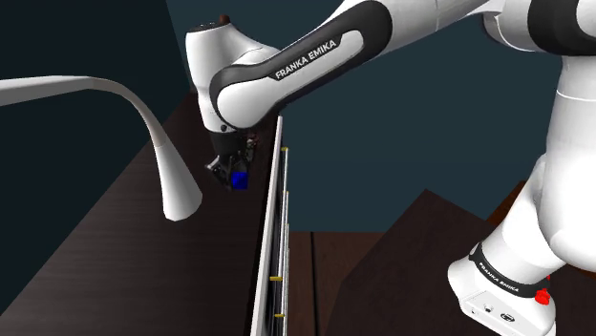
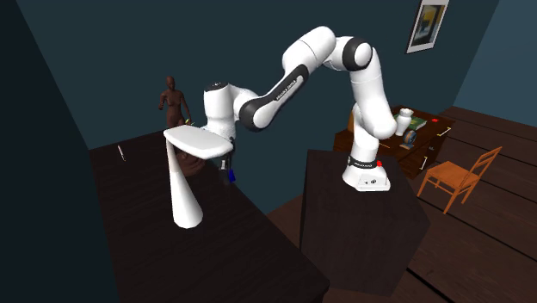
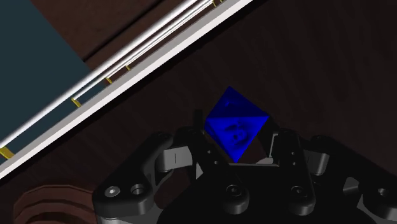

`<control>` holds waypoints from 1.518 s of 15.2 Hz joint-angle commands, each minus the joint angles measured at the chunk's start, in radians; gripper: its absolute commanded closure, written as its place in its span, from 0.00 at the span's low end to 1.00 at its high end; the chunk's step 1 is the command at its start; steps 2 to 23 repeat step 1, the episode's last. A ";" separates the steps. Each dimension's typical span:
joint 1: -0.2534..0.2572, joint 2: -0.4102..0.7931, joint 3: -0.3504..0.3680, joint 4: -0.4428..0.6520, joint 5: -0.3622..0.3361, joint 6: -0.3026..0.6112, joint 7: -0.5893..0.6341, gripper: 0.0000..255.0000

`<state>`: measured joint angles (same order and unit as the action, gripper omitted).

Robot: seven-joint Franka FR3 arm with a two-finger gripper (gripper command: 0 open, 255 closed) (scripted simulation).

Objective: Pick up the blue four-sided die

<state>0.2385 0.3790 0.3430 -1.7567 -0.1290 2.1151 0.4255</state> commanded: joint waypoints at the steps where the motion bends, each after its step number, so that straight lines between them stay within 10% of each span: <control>1: -0.001 -0.003 0.001 0.003 0.002 -0.006 -0.001 1.00; 23: -0.001 -0.003 0.001 0.003 0.002 -0.006 -0.001 1.00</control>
